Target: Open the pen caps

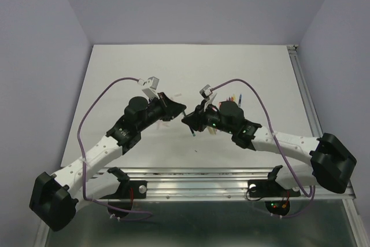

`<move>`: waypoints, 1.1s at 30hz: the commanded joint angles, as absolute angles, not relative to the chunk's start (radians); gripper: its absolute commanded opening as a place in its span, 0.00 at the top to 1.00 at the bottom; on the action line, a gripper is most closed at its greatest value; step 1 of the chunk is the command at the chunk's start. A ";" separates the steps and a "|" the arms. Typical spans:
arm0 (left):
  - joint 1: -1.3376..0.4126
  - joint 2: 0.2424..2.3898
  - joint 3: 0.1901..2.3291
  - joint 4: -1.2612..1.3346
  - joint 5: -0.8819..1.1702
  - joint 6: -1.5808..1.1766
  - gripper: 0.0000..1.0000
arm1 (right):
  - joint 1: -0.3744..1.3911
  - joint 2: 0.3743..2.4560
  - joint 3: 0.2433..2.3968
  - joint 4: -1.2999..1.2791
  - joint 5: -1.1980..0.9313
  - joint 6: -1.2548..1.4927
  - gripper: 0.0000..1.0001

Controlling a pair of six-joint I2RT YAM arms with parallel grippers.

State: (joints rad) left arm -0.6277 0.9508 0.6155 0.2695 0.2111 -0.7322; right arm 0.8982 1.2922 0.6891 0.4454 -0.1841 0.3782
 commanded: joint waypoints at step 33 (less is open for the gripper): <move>-0.249 1.183 0.755 -0.035 0.077 -0.603 1.00 | 0.948 1.354 0.626 0.249 -0.006 0.499 0.99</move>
